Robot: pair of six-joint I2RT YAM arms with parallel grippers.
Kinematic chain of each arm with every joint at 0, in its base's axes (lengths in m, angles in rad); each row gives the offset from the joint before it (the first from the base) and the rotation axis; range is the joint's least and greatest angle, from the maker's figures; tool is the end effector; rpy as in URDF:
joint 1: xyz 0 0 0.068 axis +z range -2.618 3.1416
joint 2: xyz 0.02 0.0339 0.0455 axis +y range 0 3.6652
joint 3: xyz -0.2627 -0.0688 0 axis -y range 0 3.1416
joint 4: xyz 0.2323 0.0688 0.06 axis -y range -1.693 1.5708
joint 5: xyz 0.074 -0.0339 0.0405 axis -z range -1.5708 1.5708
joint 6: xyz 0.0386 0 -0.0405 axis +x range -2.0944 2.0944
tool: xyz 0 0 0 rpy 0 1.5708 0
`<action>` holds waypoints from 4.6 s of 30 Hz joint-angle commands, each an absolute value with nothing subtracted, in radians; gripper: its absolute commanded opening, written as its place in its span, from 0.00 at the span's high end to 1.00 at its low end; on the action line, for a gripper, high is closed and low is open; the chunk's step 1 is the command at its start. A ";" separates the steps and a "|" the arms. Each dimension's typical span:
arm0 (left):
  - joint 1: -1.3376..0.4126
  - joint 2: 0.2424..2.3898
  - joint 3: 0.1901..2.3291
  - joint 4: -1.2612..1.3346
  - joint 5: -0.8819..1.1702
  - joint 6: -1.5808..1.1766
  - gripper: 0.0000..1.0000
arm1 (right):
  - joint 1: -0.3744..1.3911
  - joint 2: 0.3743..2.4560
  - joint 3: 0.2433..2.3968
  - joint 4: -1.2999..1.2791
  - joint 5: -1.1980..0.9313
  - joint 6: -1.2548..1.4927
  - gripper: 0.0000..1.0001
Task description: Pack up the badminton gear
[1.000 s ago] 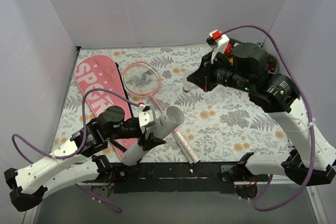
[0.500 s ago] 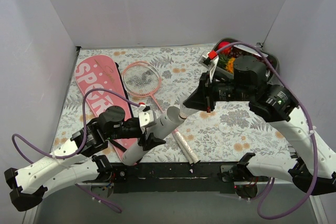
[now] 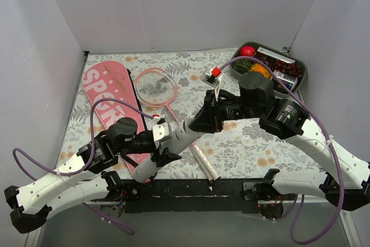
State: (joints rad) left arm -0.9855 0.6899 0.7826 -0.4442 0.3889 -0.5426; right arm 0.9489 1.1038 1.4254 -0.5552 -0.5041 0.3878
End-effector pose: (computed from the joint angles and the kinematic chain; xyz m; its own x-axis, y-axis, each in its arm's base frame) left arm 0.0685 -0.1299 0.3242 -0.6627 0.1350 -0.7366 0.7307 0.3319 -0.5966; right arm 0.1060 0.1799 0.4535 -0.4975 -0.1257 -0.8583 -0.8613 0.1898 0.4714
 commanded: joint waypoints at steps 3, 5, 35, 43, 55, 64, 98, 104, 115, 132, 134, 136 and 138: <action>-0.989 0.666 0.801 -0.436 0.379 -0.534 0.89 | 1.000 1.115 1.509 -0.578 -0.463 0.359 0.61; -0.989 0.664 0.802 -0.436 0.380 -0.535 0.89 | 1.000 1.114 1.543 -0.613 -0.436 0.350 0.59; -0.999 0.630 0.793 -0.436 0.370 -0.532 0.89 | 1.049 1.232 1.715 -0.868 -0.380 0.268 0.99; -1.002 0.643 0.795 -0.436 0.365 -0.532 0.89 | 1.143 1.282 1.628 -0.885 -0.327 0.244 0.99; -1.003 0.650 0.793 -0.436 0.367 -0.535 0.89 | 1.235 1.417 1.473 -0.710 -0.264 0.249 0.99; -1.006 0.657 0.784 -0.425 0.374 -0.537 0.89 | 1.174 1.197 1.562 -0.765 0.074 0.245 0.67; -1.022 0.641 0.767 -0.410 0.403 -0.555 0.88 | 0.522 1.471 1.078 -0.373 0.563 -0.109 0.36; -1.023 0.615 0.769 -0.408 0.425 -0.572 0.87 | 0.520 1.561 1.028 -0.191 0.670 -0.273 0.30; -1.028 0.600 0.775 -0.414 0.448 -0.591 0.86 | 0.468 1.761 1.019 0.035 0.701 -0.463 0.32; -1.054 0.591 0.750 -0.397 0.414 -0.581 0.85 | 0.411 1.896 1.057 0.150 0.772 -0.505 0.59; -1.057 0.595 0.750 -0.397 0.413 -0.580 0.85 | 0.411 1.898 1.063 0.138 0.778 -0.492 0.71; -1.060 0.597 0.750 -0.397 0.408 -0.578 0.85 | 0.411 1.893 1.063 0.135 0.781 -0.480 0.76; -1.062 0.597 0.749 -0.399 0.405 -0.578 0.85 | 0.411 1.890 1.062 0.137 0.791 -0.477 0.84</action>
